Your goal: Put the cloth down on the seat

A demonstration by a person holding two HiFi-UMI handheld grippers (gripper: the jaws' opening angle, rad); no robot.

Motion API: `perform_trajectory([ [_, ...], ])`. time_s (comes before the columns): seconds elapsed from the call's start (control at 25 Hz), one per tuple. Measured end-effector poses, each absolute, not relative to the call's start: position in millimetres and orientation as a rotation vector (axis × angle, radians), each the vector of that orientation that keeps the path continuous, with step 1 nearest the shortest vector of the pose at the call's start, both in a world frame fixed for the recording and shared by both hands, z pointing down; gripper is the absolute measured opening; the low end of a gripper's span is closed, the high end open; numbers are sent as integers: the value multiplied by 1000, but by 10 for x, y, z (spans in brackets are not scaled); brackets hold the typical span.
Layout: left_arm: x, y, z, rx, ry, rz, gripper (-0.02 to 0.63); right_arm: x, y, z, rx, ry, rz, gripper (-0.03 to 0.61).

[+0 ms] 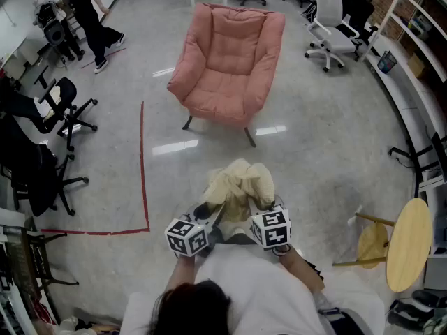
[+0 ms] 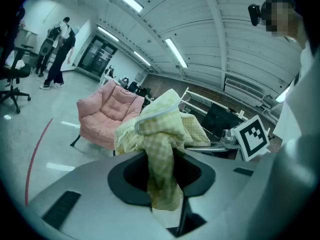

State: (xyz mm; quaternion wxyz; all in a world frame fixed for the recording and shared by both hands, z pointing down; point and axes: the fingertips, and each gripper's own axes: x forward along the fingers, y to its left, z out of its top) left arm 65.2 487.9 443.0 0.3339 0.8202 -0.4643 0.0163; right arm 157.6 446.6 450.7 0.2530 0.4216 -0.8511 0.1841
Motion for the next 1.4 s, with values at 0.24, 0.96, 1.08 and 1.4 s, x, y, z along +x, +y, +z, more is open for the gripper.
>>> perform_trajectory([
  [0.24, 777, 4816, 4426, 2157, -1224, 61, 120, 1686, 4409, 4525, 1146, -2316, 479, 100],
  [0.96, 711, 4513, 4500, 2133, -1228, 11, 120, 1633, 4144, 4509, 1133, -2360, 503, 106],
  [1.08, 650, 4356, 4539, 2136, -1214, 15, 120, 1575, 4013, 4551, 1146, -2340, 513, 106],
  [1.4, 488, 3673, 4530, 2162, -1175, 22, 120, 1415, 3368, 4540, 1198, -2309, 526, 106],
])
